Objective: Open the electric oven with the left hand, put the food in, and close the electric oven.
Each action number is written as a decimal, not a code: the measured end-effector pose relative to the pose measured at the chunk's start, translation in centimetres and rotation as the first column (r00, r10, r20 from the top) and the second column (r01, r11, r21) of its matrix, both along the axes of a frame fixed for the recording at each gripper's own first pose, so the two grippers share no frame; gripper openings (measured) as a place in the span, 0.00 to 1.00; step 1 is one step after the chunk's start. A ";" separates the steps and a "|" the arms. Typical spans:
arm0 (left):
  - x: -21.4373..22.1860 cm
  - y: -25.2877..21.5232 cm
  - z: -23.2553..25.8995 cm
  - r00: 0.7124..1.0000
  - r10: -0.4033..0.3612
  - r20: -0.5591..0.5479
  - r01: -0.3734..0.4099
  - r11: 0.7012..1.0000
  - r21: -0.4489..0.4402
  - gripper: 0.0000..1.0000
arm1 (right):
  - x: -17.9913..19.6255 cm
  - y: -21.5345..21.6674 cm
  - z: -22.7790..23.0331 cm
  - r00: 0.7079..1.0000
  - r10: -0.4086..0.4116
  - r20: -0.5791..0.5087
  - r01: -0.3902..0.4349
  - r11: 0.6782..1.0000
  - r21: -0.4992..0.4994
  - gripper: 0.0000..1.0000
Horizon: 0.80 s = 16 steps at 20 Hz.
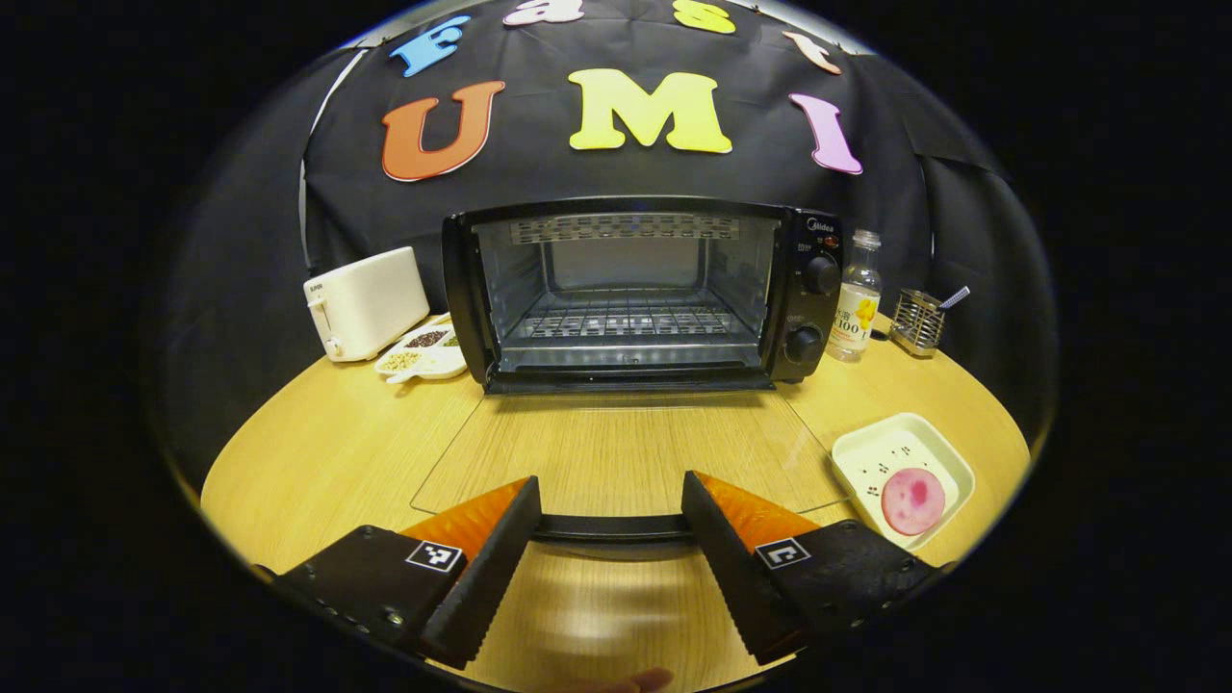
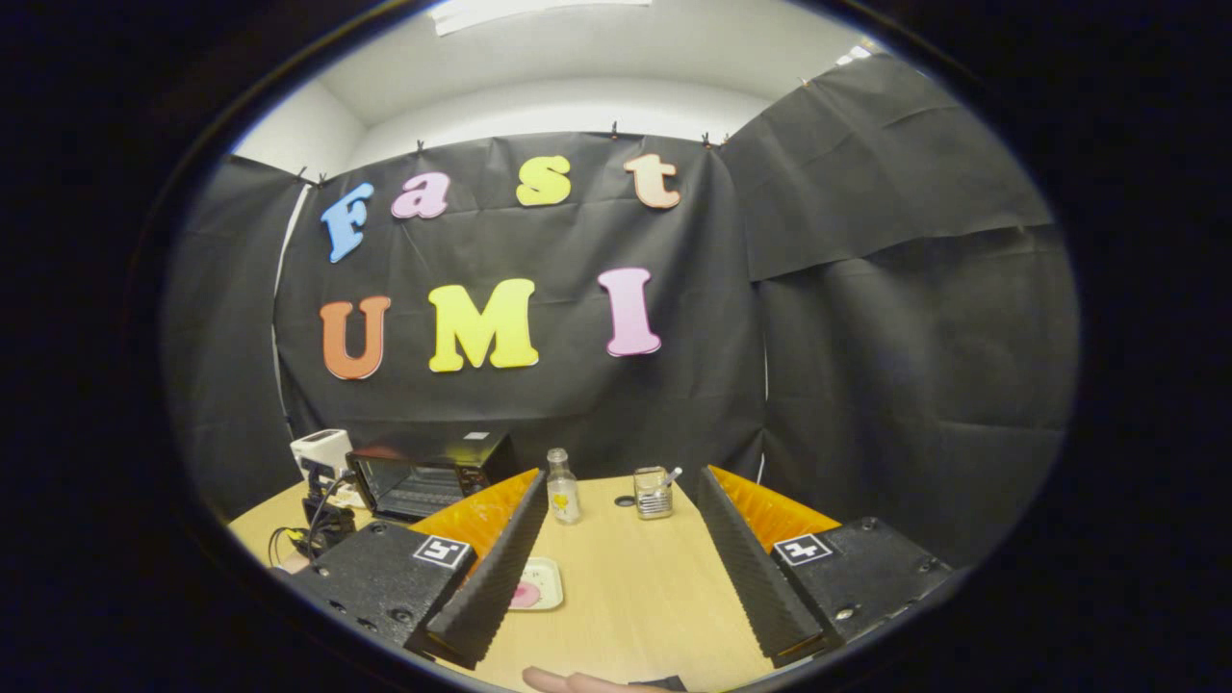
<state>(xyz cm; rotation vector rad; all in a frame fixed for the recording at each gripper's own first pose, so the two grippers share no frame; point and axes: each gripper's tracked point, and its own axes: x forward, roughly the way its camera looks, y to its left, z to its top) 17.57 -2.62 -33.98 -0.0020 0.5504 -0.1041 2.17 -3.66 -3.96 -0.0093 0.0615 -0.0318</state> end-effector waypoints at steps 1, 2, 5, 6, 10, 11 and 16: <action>0.0 0.1 0.0 1.000 0.004 -0.002 -0.004 1.000 0.002 0.95 | 0.1 0.2 -0.2 1.000 0.000 -0.007 0.000 1.000 0.001 0.96; -0.1 0.2 0.1 1.000 0.005 -0.004 -0.005 1.000 0.003 0.95 | 0.4 0.5 -0.4 1.000 0.003 -0.015 -0.003 1.000 0.001 0.96; -0.8 0.2 0.8 1.000 0.005 -0.008 -0.005 1.000 -0.008 0.96 | 1.9 1.8 -1.8 0.998 0.027 -0.058 -0.028 1.000 -0.015 0.96; -1.2 0.2 1.4 1.000 0.002 -0.001 -0.002 1.000 -0.006 0.96 | 2.6 2.4 -2.5 0.996 0.040 -0.084 -0.042 0.999 -0.023 0.99; -2.2 0.1 6.2 0.994 -0.003 0.107 0.004 1.000 -0.016 0.96 | 6.4 4.1 -6.4 0.965 0.087 -0.246 -0.108 0.991 -0.076 0.96; -2.5 0.2 7.6 0.992 -0.001 0.130 0.005 1.000 -0.029 0.96 | 7.6 4.3 -7.4 0.954 0.089 -0.286 -0.120 0.988 -0.093 0.96; -5.6 0.9 16.6 0.955 0.017 0.298 0.012 0.995 -0.095 0.96 | 12.4 3.9 -13.0 0.868 0.084 -0.490 -0.171 0.976 -0.136 0.96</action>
